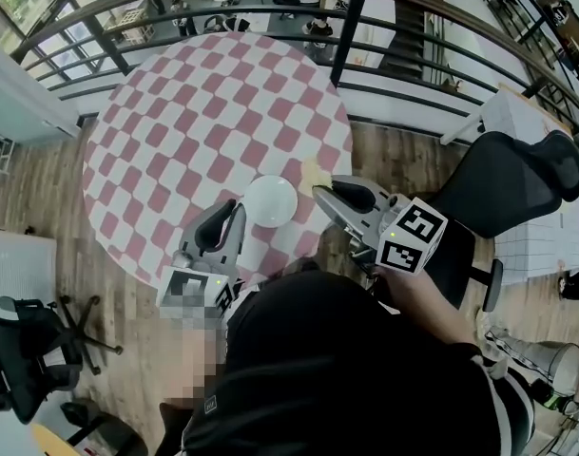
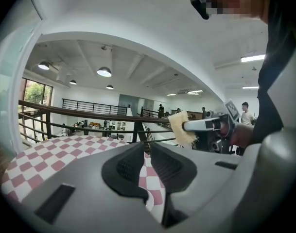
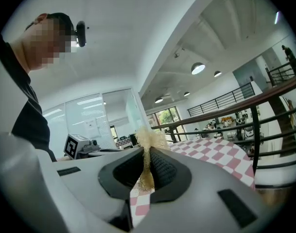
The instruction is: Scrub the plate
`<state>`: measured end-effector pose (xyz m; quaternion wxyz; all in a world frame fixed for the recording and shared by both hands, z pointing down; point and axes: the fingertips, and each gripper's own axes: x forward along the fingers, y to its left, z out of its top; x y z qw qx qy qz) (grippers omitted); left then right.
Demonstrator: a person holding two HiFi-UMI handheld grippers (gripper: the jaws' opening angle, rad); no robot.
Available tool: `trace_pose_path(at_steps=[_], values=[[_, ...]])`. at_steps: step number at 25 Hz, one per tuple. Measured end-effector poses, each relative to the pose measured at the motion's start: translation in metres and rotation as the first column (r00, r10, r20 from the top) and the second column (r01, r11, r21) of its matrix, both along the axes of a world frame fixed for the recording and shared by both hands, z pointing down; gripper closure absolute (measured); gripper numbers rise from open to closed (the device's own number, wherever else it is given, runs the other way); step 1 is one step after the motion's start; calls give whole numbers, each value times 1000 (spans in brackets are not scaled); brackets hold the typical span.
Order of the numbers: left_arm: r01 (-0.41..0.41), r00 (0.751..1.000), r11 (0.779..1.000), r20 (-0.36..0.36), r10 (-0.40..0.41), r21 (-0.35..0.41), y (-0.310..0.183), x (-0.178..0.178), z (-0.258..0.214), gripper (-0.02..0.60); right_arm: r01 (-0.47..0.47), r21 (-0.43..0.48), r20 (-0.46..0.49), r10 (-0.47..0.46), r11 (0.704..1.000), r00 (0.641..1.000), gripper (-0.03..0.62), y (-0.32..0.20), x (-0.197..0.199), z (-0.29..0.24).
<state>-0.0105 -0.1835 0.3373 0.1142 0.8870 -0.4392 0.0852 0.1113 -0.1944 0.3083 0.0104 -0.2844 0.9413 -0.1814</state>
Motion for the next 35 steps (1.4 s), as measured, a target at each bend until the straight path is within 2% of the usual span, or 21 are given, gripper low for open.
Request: trace_pose_path(at_steps=[5,13,35], values=[[13,1000,997,-3,-13,71,4,-4,-31,549,-19,64,18,18,998,1000,553,1,6,-25],[18,1000,991,0,-18,136,8,-7,-61,565,-17,118,17,15,993,1000,553,4,6,-41],[37,999,993,-16,-36,108,10,-13,-54,565,-21,127,12,20,992,1000,553,9,4,-43]])
